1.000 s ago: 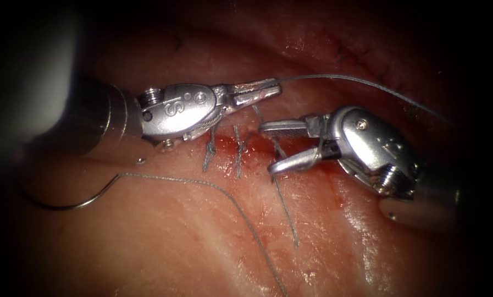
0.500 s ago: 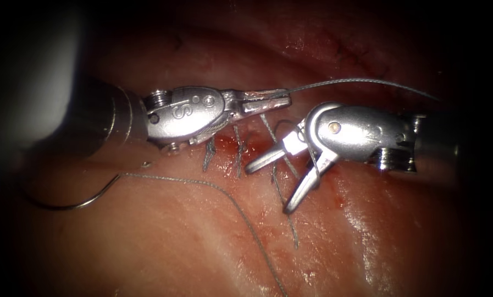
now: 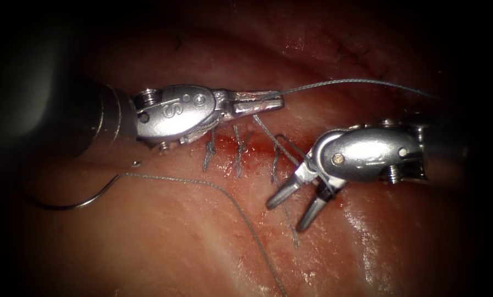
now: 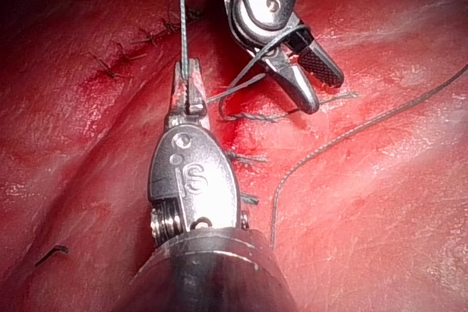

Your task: Wound Closure

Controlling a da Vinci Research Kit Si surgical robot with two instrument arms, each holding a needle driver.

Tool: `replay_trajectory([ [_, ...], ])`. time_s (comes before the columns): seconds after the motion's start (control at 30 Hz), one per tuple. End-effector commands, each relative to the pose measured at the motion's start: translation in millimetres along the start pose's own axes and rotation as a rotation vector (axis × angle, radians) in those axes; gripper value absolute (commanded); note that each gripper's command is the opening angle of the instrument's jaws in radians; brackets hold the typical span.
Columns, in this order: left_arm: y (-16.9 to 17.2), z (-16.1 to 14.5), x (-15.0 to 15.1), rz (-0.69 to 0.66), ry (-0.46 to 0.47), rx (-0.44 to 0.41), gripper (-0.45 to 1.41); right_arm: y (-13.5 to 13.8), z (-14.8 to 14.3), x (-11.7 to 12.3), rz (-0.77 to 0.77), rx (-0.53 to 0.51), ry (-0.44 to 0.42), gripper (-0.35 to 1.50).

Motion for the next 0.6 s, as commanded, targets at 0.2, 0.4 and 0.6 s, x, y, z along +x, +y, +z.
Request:
replay_trajectory([
  [0.2,0.6,0.4,-1.0,-0.006,0.0,-0.002,-0.45,-1.3,2.2,-2.0,0.042,0.043,-0.04,0.42],
  [0.4,0.9,0.2,-1.2,-0.009,0.001,-0.003,-0.45,-1.4,4.3,-4.0,0.08,0.048,-0.066,0.48],
  [0.6,1.0,0.1,-1.2,-0.008,0.001,-0.004,-0.45,-0.6,5.3,-4.7,0.084,0.046,-0.085,0.56],
])
